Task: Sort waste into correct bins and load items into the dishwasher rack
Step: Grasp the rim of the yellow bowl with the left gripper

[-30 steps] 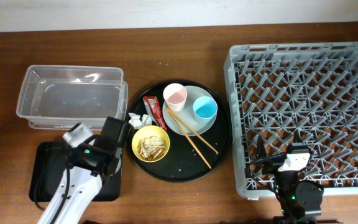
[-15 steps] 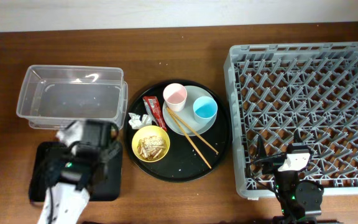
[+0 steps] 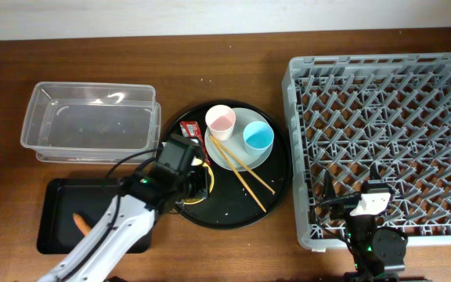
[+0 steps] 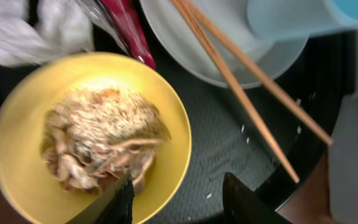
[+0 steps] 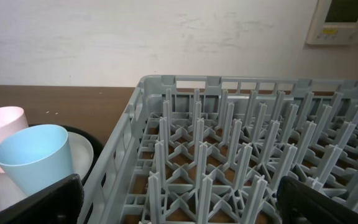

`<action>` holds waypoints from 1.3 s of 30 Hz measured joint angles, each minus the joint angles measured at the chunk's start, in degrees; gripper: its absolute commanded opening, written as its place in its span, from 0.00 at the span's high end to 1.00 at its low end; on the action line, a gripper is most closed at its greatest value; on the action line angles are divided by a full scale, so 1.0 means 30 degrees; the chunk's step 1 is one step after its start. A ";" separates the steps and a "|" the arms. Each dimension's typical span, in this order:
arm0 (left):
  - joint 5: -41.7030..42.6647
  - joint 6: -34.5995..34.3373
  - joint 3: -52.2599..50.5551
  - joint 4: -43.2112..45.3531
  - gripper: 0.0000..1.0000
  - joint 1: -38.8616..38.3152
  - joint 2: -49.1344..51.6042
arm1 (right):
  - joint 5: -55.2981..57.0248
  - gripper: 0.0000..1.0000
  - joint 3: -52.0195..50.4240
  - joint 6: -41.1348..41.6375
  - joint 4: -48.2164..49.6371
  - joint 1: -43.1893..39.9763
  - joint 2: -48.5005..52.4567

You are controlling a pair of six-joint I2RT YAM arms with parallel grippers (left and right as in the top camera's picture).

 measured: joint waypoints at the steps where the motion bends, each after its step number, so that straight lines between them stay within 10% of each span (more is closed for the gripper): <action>1: -0.0481 0.0066 0.0000 0.0401 0.55 -0.0495 0.0415 | 0.0000 0.02 0.0000 -0.0007 0.0000 0.0000 0.0000; 11: -0.4014 0.0911 0.0000 0.2463 0.56 -0.2623 0.4189 | 0.0000 0.02 0.0000 0.0000 0.0000 0.0000 0.0000; 18: -0.4211 0.1180 0.0000 0.2849 0.99 -0.2623 0.5209 | 0.0000 0.02 0.0000 0.0007 0.0000 0.0000 0.0000; 25: -0.5013 0.1268 0.0095 0.2769 0.99 -0.2623 0.5013 | 0.0000 0.02 0.0000 -0.0015 0.0000 0.0000 0.0000; 33: -0.4022 0.1253 0.0182 -0.1785 1.00 -0.2120 -0.2477 | 0.0007 0.02 0.0000 -0.0015 0.0000 0.0000 0.0000; 39: -0.1151 0.1413 0.0211 -0.5348 1.00 0.3606 -0.7045 | 0.0000 0.02 0.0000 -0.0015 0.0007 0.0000 0.0000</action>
